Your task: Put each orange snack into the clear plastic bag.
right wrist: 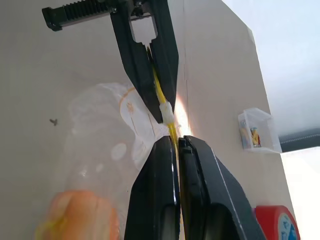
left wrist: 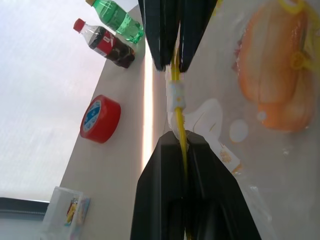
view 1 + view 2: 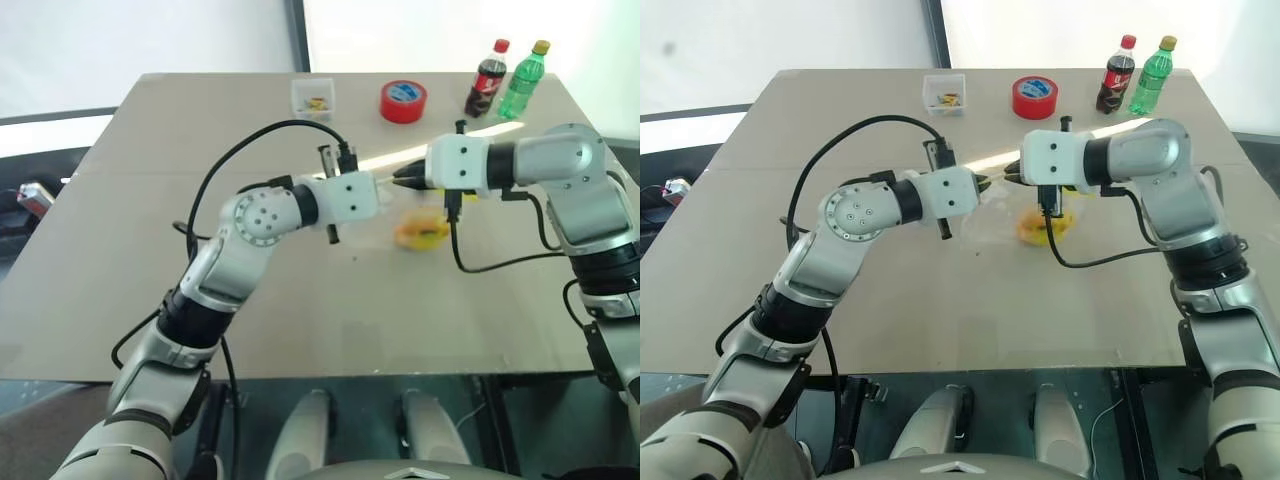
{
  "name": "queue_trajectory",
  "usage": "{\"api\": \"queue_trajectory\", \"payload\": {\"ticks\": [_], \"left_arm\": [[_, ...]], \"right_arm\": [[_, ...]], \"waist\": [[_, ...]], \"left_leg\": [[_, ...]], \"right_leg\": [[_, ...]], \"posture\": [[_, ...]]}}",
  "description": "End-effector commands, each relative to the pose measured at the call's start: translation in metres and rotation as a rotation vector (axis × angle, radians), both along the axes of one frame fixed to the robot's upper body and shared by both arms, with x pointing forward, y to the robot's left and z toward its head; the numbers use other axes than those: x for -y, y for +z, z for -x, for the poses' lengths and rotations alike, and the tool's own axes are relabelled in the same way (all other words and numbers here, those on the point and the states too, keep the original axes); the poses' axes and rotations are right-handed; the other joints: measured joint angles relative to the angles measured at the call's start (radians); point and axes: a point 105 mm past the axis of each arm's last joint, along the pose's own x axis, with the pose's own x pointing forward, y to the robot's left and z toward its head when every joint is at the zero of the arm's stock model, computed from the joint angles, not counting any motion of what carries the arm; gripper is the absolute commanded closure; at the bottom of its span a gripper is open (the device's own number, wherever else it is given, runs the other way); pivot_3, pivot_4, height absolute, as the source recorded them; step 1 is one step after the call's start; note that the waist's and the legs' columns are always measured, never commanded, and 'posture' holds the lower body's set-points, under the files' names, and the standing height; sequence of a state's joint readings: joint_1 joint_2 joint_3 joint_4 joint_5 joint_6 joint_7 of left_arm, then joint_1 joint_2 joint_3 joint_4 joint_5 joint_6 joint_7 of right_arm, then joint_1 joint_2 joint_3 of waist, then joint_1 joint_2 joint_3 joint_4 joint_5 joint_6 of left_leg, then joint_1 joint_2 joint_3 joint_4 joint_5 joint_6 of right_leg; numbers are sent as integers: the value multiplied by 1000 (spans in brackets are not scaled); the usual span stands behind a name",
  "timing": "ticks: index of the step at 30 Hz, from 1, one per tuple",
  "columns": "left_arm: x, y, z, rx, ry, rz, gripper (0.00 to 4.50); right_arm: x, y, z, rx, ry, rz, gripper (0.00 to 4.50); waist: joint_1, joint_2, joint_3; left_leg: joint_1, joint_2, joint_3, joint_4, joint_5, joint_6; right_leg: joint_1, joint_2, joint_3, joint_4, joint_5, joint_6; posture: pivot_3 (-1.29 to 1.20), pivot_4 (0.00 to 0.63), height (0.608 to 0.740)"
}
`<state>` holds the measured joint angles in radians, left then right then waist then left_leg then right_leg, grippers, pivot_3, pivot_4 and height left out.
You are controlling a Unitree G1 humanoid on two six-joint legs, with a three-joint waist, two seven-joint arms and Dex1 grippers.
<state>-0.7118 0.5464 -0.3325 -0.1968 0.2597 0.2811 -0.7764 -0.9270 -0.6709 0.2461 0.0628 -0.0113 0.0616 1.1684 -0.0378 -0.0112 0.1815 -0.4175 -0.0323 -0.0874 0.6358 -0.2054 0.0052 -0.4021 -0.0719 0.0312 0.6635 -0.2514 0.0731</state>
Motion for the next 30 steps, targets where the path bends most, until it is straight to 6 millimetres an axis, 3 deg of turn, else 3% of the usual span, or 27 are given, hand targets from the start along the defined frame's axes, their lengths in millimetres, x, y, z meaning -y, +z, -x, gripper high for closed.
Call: {"api": "queue_trajectory", "payload": {"ticks": [1,6,15,30], "left_arm": [[-6,10,-1,50,14,6,4500],[-4,10,-1,52,4,10,4500],[5,15,3,57,-28,47,4500],[9,14,7,50,-33,65,4500]], "right_arm": [[11,19,-1,64,-32,-33,4290],[12,17,2,53,-30,-37,4290],[-14,13,18,23,76,-55,4290],[-24,6,13,23,86,-38,4290]], "waist": [[0,0,0],[0,0,0],[-1,0,0],[0,0,0]], "left_leg": [[0,0,0,0,0,0],[0,0,0,0,0,0],[0,0,0,0,0,0],[0,0,0,0,0,0]], "right_leg": [[0,0,0,0,0,0],[0,0,0,0,0,0],[0,0,0,0,0,0],[0,0,0,0,0,0]], "posture": [[0,150,740],[0,150,740],[0,150,740],[0,150,740]]}}
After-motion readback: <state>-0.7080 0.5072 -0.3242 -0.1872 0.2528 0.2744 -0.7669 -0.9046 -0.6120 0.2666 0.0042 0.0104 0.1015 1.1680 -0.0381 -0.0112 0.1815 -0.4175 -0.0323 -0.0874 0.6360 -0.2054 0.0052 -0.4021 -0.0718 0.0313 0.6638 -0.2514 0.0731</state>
